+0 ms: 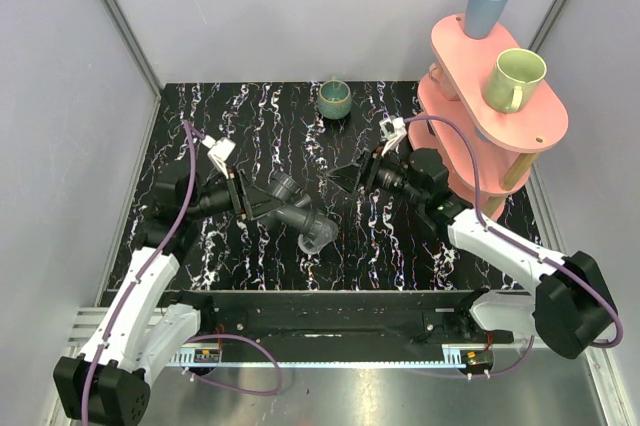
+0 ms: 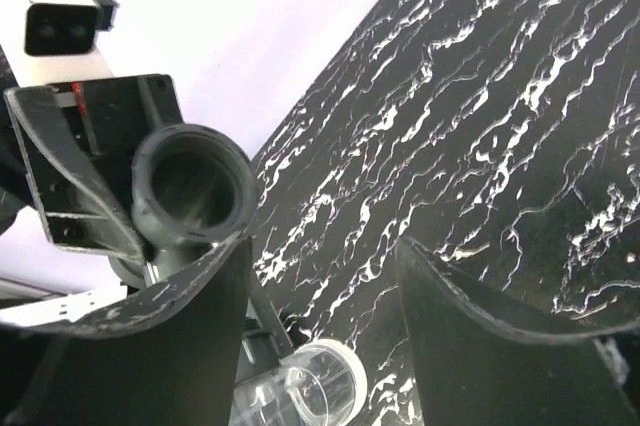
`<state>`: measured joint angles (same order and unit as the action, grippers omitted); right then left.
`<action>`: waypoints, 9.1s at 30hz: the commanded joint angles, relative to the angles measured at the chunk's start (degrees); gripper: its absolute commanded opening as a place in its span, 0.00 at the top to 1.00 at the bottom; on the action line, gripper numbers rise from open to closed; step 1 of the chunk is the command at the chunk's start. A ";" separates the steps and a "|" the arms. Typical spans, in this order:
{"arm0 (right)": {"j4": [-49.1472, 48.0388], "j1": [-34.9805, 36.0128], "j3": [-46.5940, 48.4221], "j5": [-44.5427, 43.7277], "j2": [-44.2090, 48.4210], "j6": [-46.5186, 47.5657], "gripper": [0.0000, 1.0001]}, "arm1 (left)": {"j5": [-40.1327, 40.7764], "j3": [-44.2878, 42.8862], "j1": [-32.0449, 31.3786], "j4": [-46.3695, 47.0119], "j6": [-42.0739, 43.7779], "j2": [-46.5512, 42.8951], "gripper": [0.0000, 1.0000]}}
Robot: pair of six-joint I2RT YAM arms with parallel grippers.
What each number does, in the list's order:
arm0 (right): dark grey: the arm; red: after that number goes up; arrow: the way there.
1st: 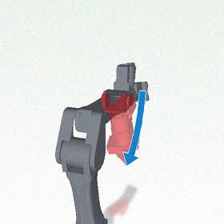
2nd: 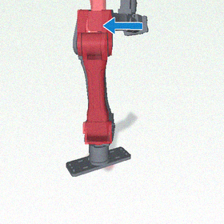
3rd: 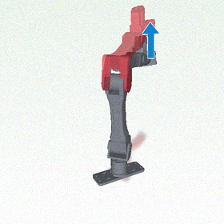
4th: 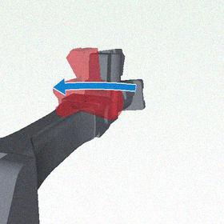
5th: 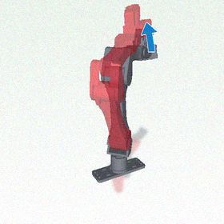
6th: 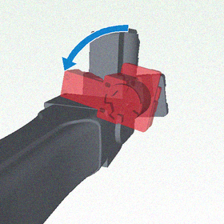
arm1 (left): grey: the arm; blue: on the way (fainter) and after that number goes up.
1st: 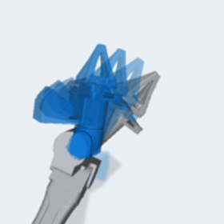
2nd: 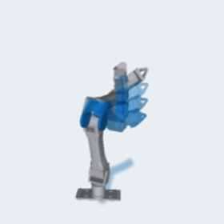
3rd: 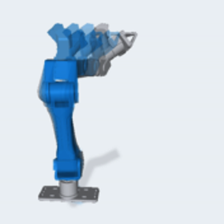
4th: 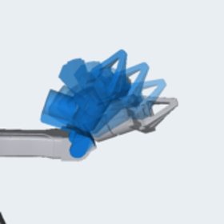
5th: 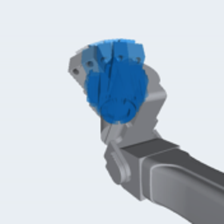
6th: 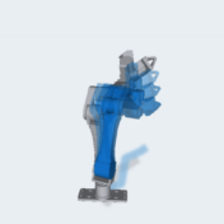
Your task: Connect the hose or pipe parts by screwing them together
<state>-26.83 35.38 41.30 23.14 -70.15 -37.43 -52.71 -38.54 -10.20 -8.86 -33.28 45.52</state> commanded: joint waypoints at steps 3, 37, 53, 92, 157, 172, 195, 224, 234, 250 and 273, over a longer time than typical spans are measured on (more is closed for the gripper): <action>5.64 0.66 6.16 4.28 4.31 20.50 0.25 | 8.05 -8.55 0.00 -9.41 -1.44 3.34 1.00; 15.93 19.47 5.99 0.16 -2.27 69.95 0.18 | 2.61 -12.70 2.99 -14.17 -19.63 10.65 1.00; 6.02 19.56 4.67 -0.89 -4.64 63.11 0.29 | 1.82 -9.89 2.99 -10.22 -18.67 8.63 1.00; -5.78 -2.24 13.28 15.72 -11.06 -7.74 0.48 | 1.98 7.34 2.99 18.81 -4.43 -8.07 1.00; 25.44 10.15 11.27 20.20 -2.62 66.35 0.10 | -5.48 -18.67 1.93 -23.48 2.34 16.27 1.00; 17.17 10.77 5.99 19.23 -4.21 58.80 0.12 | -5.30 -17.71 1.93 -19.00 0.14 16.45 1.00; 27.64 10.77 10.30 11.66 8.80 63.27 0.02 | -4.51 -14.45 1.93 -19.00 0.49 16.27 1.00; 11.98 14.98 -1.22 12.72 -0.25 52.37 0.09 | -5.74 -11.83 1.93 -12.60 -5.12 14.87 1.00; 16.45 15.86 1.59 2.03 1.94 52.46 0.07 | -3.47 -11.90 1.93 -12.84 -3.99 15.04 1.00; 27.36 15.87 10.03 6.65 11.09 57.82 0.05 | -0.38 -13.31 1.93 -17.94 -0.38 15.66 1.00; 21.12 17.45 5.81 10.61 -2.53 52.64 0.09 | -3.89 -13.66 1.93 -13.99 -5.39 12.75 1.00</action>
<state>-4.47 51.07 48.69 31.40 -69.67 18.22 -51.11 -49.50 -7.92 -29.89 -34.09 60.75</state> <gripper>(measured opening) 0.917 0.572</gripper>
